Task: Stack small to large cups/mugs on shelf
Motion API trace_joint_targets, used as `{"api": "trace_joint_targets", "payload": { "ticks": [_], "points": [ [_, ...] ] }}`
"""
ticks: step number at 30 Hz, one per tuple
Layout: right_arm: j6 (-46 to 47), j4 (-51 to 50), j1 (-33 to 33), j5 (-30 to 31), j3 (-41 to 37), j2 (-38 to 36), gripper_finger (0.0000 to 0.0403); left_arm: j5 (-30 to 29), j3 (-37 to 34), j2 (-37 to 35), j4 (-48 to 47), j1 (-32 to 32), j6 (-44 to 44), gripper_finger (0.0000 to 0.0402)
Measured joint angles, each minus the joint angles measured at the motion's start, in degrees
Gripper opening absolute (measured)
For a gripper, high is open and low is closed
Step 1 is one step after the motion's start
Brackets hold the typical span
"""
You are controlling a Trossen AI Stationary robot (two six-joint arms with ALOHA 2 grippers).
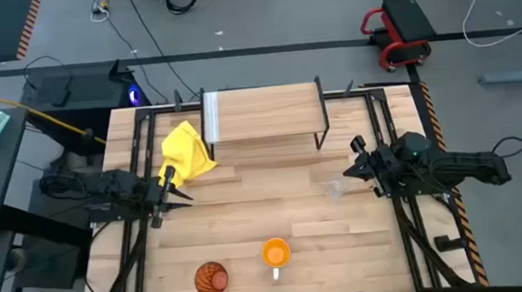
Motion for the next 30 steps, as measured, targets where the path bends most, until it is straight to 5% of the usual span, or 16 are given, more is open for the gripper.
{"api": "trace_joint_targets", "payload": {
  "ticks": [30],
  "points": [
    [-0.01,0.01,0.0,0.0,0.0,-0.01,0.0012,-0.02,0.02,0.0,-0.01,0.01,0.02,0.0089]
  ]
}}
